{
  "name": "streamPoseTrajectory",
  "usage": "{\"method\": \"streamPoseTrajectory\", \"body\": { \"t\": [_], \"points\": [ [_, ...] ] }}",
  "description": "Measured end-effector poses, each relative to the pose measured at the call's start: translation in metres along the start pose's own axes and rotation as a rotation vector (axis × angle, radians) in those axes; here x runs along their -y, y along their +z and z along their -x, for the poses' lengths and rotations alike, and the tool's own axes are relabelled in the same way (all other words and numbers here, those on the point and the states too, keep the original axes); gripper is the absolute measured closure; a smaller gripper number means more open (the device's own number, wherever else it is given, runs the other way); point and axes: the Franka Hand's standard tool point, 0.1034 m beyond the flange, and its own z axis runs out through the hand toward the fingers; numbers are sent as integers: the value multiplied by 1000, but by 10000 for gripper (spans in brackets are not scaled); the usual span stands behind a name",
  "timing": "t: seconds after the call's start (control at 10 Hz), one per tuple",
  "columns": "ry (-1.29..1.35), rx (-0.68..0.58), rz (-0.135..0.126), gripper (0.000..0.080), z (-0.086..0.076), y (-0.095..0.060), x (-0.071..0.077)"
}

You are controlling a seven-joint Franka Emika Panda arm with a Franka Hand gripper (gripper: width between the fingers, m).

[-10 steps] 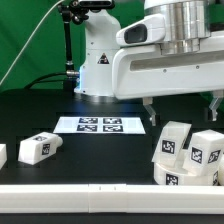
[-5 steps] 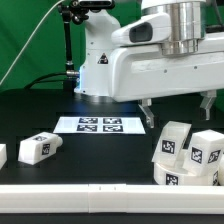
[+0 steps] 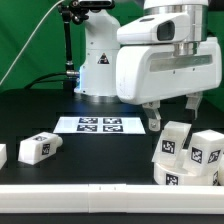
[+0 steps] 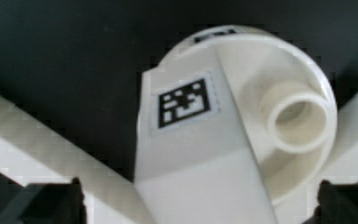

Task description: Assemble stool

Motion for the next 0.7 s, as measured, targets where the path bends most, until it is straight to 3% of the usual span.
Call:
{"method": "streamPoseTrajectory", "body": {
  "t": [0.3, 0.7],
  "points": [
    [-135, 17, 9, 150, 6, 4, -5],
    [-114, 31, 2, 174, 10, 14, -3]
  ]
}}
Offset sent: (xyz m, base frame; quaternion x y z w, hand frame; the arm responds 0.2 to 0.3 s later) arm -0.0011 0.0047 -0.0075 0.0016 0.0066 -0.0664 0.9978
